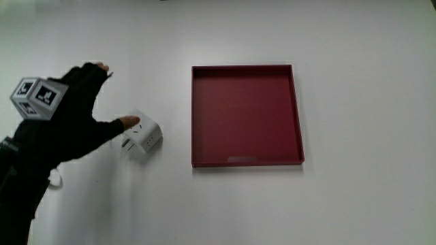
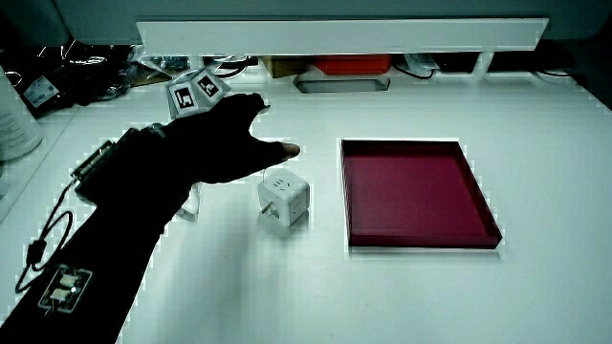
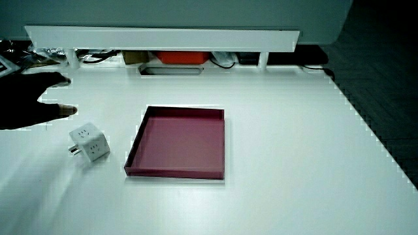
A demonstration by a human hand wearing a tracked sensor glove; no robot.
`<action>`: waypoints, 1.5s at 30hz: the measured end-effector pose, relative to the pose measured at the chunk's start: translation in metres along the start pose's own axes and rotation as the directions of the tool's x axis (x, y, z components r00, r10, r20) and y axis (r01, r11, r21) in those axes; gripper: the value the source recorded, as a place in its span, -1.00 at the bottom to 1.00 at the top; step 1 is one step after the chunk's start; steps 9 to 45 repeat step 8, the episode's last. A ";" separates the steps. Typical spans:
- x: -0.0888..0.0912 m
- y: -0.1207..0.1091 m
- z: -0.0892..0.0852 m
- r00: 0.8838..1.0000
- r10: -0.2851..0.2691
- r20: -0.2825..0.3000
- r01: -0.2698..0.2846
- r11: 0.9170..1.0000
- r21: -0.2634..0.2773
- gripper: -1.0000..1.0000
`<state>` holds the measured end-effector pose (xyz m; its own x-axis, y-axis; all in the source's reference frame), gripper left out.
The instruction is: Place socket
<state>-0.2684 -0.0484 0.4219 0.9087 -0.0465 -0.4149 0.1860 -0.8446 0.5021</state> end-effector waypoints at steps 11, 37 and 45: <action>0.023 0.027 0.030 0.990 -0.040 -0.137 0.042 0.999 0.013 -1.00; 0.023 0.027 0.030 0.990 -0.040 -0.137 0.042 0.999 0.013 -1.00; 0.023 0.027 0.030 0.990 -0.040 -0.137 0.042 0.999 0.013 -1.00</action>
